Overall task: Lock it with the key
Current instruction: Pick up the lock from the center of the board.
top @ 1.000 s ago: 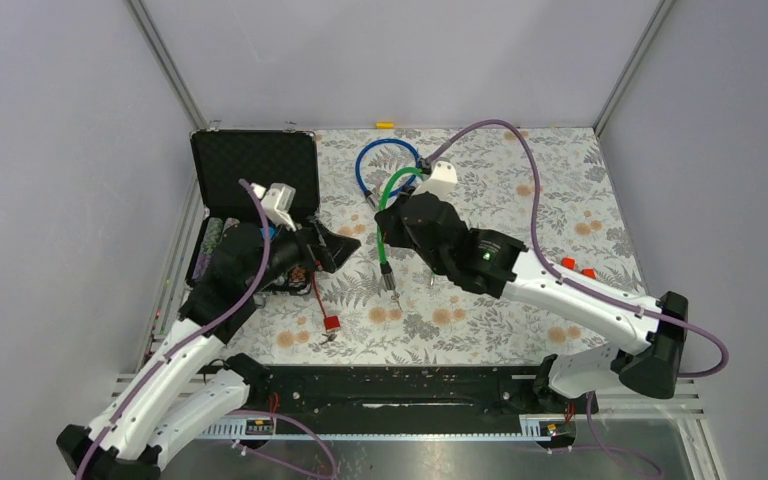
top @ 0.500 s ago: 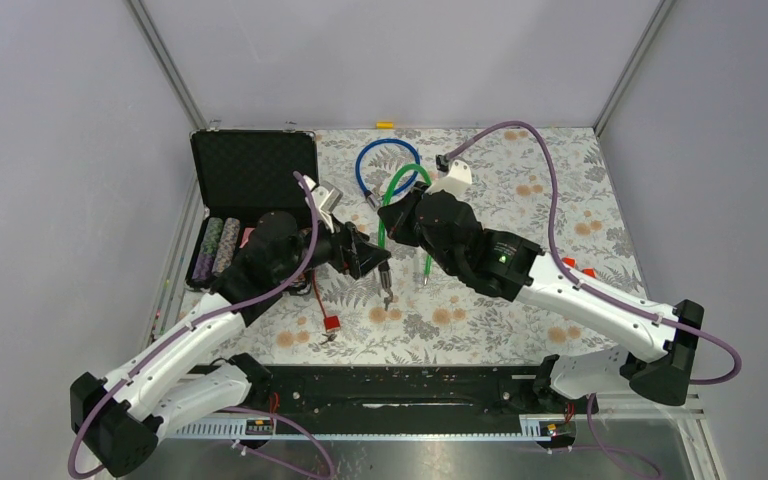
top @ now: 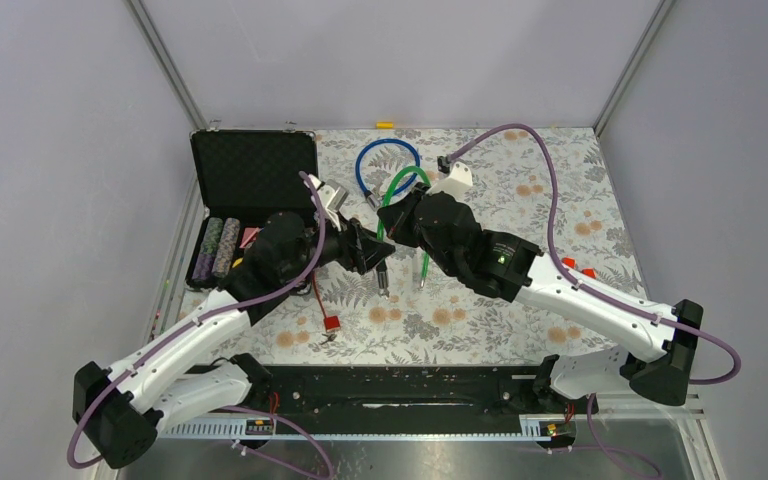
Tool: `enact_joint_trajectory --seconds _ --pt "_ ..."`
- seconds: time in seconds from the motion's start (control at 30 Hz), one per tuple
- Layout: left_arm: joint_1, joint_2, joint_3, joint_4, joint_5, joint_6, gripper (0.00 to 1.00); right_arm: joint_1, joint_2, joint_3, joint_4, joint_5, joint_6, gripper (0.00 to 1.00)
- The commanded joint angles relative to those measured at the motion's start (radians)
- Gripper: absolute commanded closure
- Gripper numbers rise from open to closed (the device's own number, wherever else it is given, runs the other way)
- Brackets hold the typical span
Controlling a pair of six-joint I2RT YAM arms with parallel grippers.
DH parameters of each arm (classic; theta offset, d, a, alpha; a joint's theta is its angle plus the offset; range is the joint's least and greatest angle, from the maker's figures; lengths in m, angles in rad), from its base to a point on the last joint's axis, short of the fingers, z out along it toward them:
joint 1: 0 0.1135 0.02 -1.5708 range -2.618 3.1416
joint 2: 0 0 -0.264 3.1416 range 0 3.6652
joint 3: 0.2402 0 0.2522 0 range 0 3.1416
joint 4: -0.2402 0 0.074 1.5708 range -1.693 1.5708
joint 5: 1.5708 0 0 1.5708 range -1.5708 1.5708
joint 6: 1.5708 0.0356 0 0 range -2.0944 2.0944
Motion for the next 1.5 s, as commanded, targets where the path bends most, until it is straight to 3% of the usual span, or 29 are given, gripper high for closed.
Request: enact_joint_trajectory --seconds 0.0,0.1,0.27,0.37,0.57,0.63,0.93,1.13,1.27,1.47 --pt "-0.016 0.002 0.031 0.038 -0.031 0.009 0.43 -0.004 -0.047 0.011 0.083 0.054 0.019 1.00" --pt "-0.021 -0.010 0.014 0.043 -0.056 0.009 0.59 -0.004 -0.046 0.009 0.084 0.054 0.017 1.00" --pt "-0.021 -0.002 0.016 0.044 -0.066 0.015 1.00 -0.006 -0.048 0.001 0.096 0.044 0.009 1.00" --pt "-0.021 -0.010 0.026 0.045 -0.100 0.034 1.00 -0.009 -0.056 -0.009 0.098 0.037 -0.011 0.90" --pt "-0.021 -0.061 0.086 0.057 -0.236 0.088 1.00 -0.045 -0.141 -0.126 0.117 0.012 -0.077 0.32" --pt "-0.021 -0.080 0.116 0.063 -0.267 0.109 1.00 -0.065 -0.193 -0.191 0.150 -0.027 -0.130 0.23" --pt "-0.021 -0.158 0.255 0.038 -0.219 0.181 1.00 -0.179 -0.373 -0.410 0.246 -0.187 -0.347 0.20" --pt "-0.021 -0.200 0.320 0.020 -0.139 0.217 1.00 -0.249 -0.291 -0.352 0.247 -0.385 -0.477 0.13" --pt "-0.021 -0.212 0.348 0.027 -0.112 0.216 1.00 -0.295 -0.211 -0.286 0.234 -0.375 -0.476 0.07" --pt "-0.021 -0.222 0.369 0.052 -0.057 0.205 1.00 -0.329 -0.066 -0.165 0.237 -0.469 -0.503 0.10"
